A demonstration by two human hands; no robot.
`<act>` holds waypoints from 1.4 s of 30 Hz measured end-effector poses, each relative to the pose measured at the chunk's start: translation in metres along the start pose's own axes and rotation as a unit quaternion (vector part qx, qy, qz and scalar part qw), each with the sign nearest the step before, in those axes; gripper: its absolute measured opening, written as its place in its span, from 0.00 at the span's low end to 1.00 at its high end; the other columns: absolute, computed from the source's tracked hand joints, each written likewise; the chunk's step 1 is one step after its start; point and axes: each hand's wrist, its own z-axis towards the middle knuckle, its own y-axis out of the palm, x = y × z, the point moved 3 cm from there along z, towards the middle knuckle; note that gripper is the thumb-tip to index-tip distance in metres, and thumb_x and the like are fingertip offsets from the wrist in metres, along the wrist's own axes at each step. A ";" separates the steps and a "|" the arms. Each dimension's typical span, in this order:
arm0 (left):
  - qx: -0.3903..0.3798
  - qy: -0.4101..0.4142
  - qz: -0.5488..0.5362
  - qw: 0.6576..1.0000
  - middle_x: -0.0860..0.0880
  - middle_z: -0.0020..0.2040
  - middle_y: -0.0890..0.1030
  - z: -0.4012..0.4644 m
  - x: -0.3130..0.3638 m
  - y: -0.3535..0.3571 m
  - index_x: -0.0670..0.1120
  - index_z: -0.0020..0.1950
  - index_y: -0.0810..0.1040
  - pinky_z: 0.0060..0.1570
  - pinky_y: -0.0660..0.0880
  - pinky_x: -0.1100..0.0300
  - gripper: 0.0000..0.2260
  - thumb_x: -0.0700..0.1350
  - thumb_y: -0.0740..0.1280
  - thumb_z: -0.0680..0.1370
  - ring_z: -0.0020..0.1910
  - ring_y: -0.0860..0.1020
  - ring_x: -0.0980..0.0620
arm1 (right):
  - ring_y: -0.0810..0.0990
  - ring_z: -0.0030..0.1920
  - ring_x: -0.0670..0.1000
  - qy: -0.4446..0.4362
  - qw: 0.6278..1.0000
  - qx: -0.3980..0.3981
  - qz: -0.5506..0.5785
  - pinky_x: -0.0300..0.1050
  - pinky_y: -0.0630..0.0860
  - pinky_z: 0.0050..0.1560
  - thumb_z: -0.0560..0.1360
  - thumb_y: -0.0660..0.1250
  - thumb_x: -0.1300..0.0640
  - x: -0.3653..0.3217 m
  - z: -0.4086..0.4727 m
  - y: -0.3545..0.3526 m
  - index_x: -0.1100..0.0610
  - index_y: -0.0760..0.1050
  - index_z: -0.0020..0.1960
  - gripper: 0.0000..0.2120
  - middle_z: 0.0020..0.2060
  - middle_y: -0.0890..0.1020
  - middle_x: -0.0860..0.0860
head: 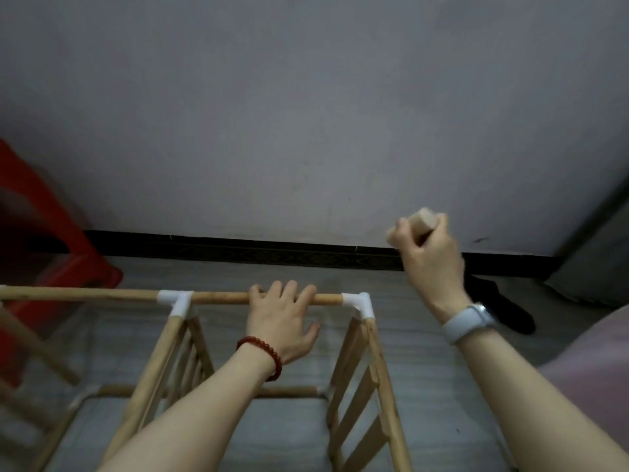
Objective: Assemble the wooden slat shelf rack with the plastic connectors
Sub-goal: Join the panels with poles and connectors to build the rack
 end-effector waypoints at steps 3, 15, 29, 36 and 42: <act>-0.011 0.002 -0.001 1.000 0.51 0.61 0.67 -0.002 -0.001 0.002 0.55 0.70 0.57 0.60 0.60 0.46 0.24 0.62 0.54 0.76 0.60 0.66 0.49 | 0.79 0.48 0.60 0.047 0.969 -0.185 -0.157 0.48 0.72 0.43 0.77 0.57 0.41 0.036 -0.033 0.033 0.55 0.67 0.48 0.17 0.44 0.80 0.54; -0.015 -0.009 -0.019 1.000 0.53 0.55 0.72 0.006 -0.004 -0.007 0.52 0.60 0.67 0.55 0.62 0.51 0.15 0.55 0.46 0.82 0.54 0.71 0.51 | 0.76 0.37 0.50 0.013 0.984 -0.174 -0.018 0.43 0.70 0.39 0.76 0.60 0.44 0.009 -0.018 0.054 0.56 0.70 0.46 0.14 0.35 0.78 0.46; 0.002 -0.027 -0.022 0.999 0.55 0.49 0.71 0.007 -0.011 -0.002 0.53 0.56 0.68 0.54 0.62 0.54 0.13 0.55 0.46 0.82 0.50 0.71 0.53 | 0.65 0.22 0.47 0.302 0.925 -0.099 0.210 0.36 0.60 0.20 0.80 0.55 0.48 0.054 -0.029 0.073 0.58 0.70 0.37 0.19 0.25 0.70 0.51; 0.007 -0.027 -0.016 0.999 0.56 0.48 0.71 0.007 -0.010 -0.002 0.54 0.56 0.68 0.51 0.61 0.55 0.13 0.55 0.46 0.82 0.49 0.71 0.53 | 0.63 0.17 0.45 0.396 0.872 0.015 0.288 0.28 0.56 0.16 0.80 0.52 0.50 0.071 -0.009 0.038 0.56 0.66 0.35 0.18 0.23 0.67 0.49; -0.002 -0.031 -0.019 0.999 0.56 0.51 0.72 0.005 -0.017 -0.004 0.54 0.56 0.68 0.53 0.62 0.54 0.13 0.55 0.46 0.82 0.51 0.71 0.54 | 0.62 0.19 0.45 0.359 0.901 -0.119 0.210 0.32 0.56 0.18 0.81 0.53 0.48 0.060 -0.028 0.057 0.58 0.70 0.37 0.19 0.23 0.67 0.49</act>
